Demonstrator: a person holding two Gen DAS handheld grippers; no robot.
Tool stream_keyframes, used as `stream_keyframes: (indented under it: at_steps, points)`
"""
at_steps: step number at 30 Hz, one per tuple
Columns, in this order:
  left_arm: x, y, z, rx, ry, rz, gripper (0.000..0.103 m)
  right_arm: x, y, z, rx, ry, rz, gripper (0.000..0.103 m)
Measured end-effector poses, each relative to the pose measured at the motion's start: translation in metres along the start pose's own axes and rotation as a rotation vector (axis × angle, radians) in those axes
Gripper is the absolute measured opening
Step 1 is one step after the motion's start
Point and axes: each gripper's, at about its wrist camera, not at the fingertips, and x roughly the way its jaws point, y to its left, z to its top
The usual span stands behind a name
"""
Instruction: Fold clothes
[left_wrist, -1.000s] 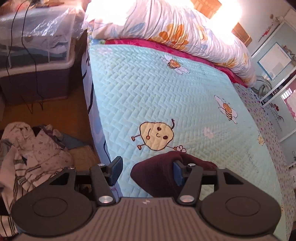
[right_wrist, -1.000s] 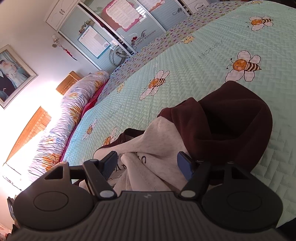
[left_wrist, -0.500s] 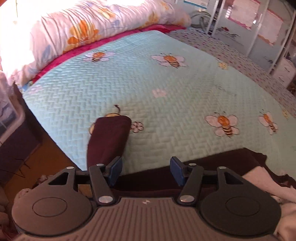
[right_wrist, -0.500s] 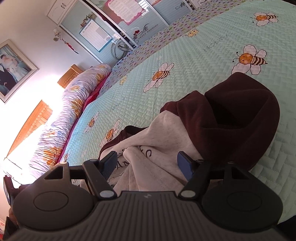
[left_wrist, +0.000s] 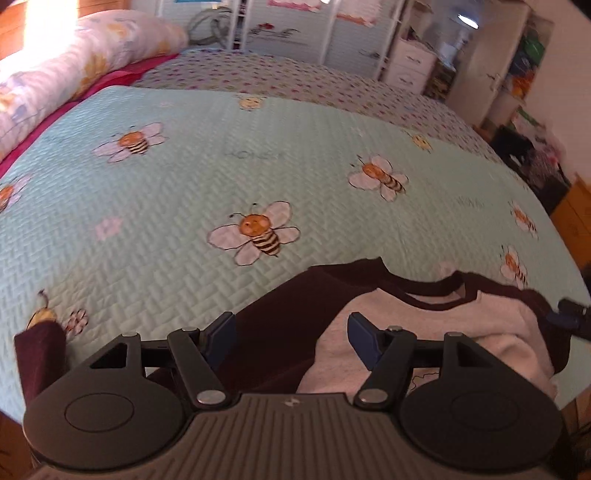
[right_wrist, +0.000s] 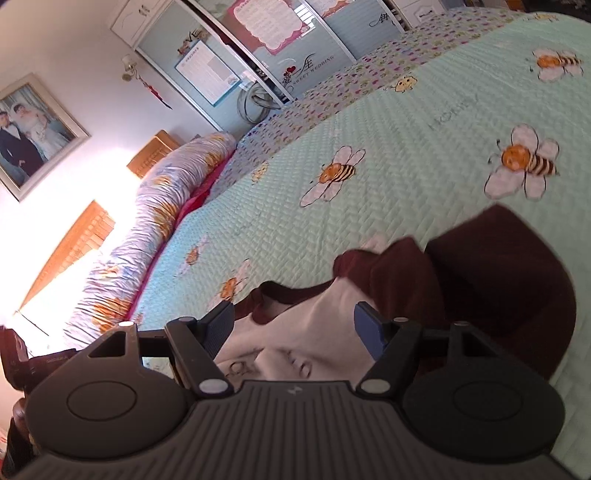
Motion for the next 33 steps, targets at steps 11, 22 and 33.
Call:
stream_keyframes:
  at_steps: [11, 22, 33]
  points:
    - [0.149, -0.022, 0.021, 0.217, 0.265, -0.111, 0.069, 0.104, -0.022, 0.053, -0.24, 0.285, -0.02, 0.08]
    - [0.178, -0.031, 0.01, 0.257, 0.289, -0.143, 0.075, 0.15, -0.03, 0.021, -0.286, 0.417, -0.049, 0.029]
    - [0.162, -0.027, 0.037, 0.287, 0.214, -0.088, 0.069, 0.141, -0.036, 0.041, -0.254, 0.33, -0.08, 0.073]
